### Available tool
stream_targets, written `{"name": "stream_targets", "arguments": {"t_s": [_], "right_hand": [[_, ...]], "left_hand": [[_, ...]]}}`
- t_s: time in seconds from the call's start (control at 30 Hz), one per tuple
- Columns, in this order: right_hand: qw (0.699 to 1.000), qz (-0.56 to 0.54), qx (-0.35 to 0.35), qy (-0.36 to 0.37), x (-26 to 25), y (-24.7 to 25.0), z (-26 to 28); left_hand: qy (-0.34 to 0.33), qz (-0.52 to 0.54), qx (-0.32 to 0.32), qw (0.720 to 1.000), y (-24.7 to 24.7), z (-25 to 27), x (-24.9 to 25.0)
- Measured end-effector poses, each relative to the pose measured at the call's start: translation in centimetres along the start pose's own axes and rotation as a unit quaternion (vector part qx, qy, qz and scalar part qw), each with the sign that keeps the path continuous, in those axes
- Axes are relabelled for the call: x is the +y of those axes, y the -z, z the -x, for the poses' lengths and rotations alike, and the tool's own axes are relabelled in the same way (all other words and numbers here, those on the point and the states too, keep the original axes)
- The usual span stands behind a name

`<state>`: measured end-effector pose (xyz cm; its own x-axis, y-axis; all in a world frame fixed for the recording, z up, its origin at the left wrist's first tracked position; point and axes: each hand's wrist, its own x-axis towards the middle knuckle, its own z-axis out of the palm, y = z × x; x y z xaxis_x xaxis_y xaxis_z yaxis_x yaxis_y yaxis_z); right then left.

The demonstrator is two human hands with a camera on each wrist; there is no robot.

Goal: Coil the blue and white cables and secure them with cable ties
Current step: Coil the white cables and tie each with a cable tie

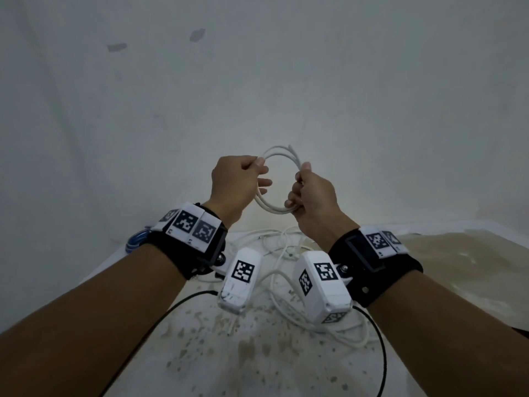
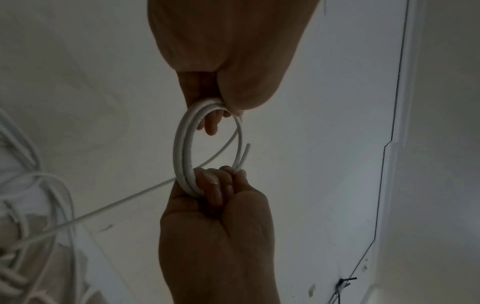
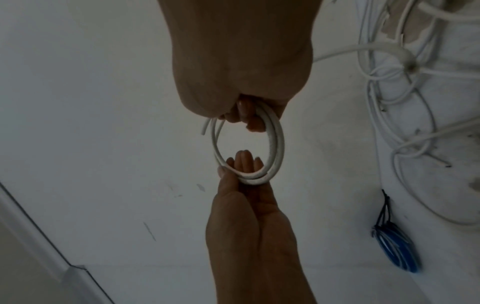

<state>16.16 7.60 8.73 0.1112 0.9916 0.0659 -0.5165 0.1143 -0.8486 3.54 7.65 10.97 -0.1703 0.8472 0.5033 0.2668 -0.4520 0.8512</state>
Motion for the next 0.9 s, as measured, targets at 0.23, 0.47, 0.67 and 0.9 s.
{"name": "stream_targets", "arguments": {"t_s": [0.23, 0.47, 0.67, 0.9], "right_hand": [[0.997, 0.034, -0.061, -0.034, 1.1, -1.6, 0.0], [0.995, 0.089, -0.043, -0.004, 2.9, -3.3, -0.4], [0.994, 0.102, -0.031, 0.004, 3.8, -3.6, -0.4], [0.989, 0.094, -0.111, -0.024, 3.4, -2.9, -0.1]], "left_hand": [[-0.066, -0.067, -0.062, 0.994, 3.6, -0.5, -0.8], [-0.045, -0.161, -0.022, 0.986, 4.9, -0.4, -2.4], [0.028, -0.091, -0.008, 0.995, 5.0, -0.1, -2.7], [-0.034, -0.056, -0.07, 0.995, 6.3, -0.2, -2.0]]}}
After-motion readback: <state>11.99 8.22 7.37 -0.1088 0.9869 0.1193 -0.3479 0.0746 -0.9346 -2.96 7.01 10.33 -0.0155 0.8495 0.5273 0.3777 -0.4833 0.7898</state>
